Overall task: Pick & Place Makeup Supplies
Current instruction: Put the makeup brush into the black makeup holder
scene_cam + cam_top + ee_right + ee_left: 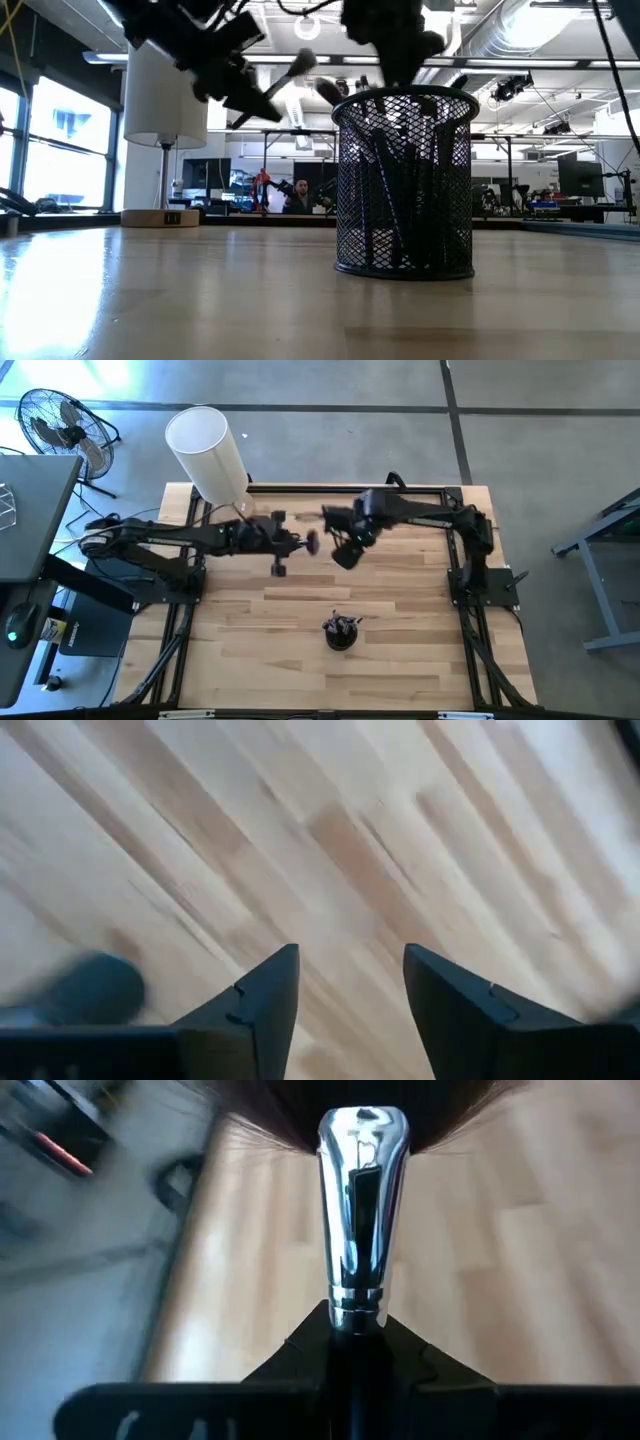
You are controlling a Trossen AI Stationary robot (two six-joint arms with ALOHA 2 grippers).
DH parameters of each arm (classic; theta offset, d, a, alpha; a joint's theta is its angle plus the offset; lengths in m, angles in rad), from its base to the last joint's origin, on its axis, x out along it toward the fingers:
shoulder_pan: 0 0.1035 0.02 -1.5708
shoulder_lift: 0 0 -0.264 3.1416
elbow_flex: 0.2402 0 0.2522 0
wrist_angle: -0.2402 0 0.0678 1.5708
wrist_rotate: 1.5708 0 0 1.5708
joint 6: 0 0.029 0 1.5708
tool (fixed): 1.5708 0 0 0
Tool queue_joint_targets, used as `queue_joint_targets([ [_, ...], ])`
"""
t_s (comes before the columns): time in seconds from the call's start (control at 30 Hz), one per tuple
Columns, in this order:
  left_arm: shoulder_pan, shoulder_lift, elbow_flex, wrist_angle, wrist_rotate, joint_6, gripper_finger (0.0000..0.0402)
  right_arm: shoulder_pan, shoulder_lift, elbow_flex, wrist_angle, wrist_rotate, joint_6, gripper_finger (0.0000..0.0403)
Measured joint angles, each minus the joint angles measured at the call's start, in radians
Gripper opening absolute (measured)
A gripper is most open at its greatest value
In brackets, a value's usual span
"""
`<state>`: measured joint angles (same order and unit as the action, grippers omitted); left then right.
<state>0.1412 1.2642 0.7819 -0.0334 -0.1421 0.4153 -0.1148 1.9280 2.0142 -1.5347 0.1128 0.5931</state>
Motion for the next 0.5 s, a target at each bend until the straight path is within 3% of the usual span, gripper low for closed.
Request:
queue_joint_targets([
  [0.13, 0.045, -0.082, -0.035, 0.004, 0.135, -0.154, 0.0030, 0.084, -0.122, -0.173, 0.027, 0.061, 0.031, 0.0168],
  [0.23, 0.041, -0.150, -0.068, 0.073, 0.223, -0.261, 0.0030, 0.150, -0.279, -0.401, 0.183, 0.061, 0.103, 0.0155],
  [0.33, 0.007, -0.189, -0.119, 0.256, 0.304, -0.400, 0.0030, 0.224, -0.446, -0.655, 0.378, 0.074, 0.227, 0.0143],
  [0.5, -0.122, -0.182, -0.226, 0.625, 0.239, -0.570, 0.0030, 0.358, -0.699, -1.039, 0.780, 0.109, 0.367, 0.0128],
])
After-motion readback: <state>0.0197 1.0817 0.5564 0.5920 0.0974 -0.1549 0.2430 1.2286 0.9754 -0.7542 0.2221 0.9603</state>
